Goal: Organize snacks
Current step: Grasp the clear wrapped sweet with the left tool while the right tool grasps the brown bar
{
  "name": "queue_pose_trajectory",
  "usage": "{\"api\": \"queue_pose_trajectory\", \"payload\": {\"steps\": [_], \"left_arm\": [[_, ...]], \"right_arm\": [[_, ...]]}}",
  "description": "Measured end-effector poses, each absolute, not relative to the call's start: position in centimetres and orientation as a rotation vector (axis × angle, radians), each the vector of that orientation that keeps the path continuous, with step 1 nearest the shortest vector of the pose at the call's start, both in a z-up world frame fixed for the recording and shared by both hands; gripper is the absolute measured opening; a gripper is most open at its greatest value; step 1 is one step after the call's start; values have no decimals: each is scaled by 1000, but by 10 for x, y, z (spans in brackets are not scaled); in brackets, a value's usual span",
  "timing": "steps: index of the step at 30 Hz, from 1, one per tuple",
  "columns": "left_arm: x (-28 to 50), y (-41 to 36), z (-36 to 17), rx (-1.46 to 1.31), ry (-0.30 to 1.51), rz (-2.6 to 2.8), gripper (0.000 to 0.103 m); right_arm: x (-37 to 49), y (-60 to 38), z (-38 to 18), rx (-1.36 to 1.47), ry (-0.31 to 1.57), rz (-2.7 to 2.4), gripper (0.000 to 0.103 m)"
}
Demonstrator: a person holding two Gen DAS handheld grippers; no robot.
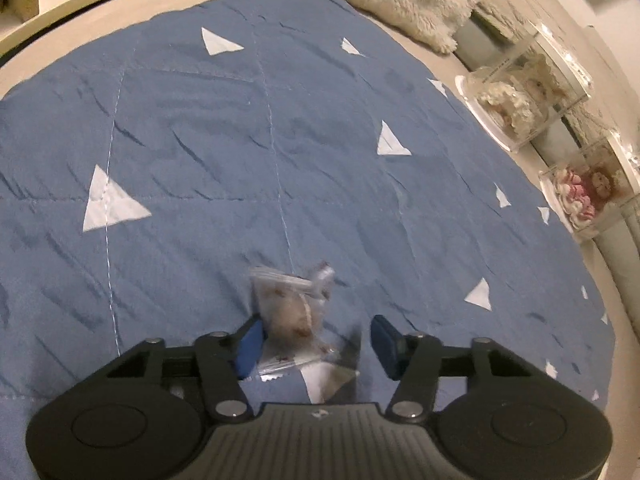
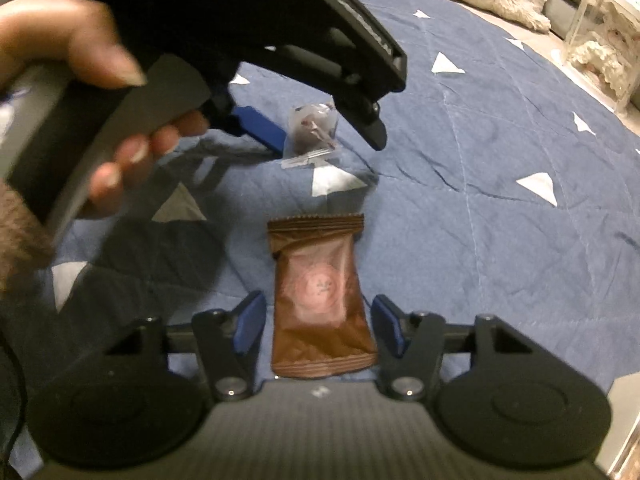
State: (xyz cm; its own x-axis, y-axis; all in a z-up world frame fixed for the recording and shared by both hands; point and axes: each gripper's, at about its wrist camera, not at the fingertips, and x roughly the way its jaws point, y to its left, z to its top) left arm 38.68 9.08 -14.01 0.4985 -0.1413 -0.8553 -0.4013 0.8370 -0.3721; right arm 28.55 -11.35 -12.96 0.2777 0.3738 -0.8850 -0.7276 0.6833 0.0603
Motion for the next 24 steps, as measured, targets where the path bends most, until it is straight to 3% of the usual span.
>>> {"api": "queue_pose_trajectory", "payload": {"steps": [4,10,14,24], "left_arm": [[386,91,-141,-535,1053,177,34],[388,89,-140,-482,1050,156,32],[387,89,-134,-465,1046,141,30],[358,81,-80,-383,969,75,30]], "right_arm": [[283,-115,-130,-397,1036,768,62],[286,-116,-130,-374,1016,752,61],[285,-116,-128,-356,1014,756,47],[285,-143,-90,-268,981,643,47]]}}
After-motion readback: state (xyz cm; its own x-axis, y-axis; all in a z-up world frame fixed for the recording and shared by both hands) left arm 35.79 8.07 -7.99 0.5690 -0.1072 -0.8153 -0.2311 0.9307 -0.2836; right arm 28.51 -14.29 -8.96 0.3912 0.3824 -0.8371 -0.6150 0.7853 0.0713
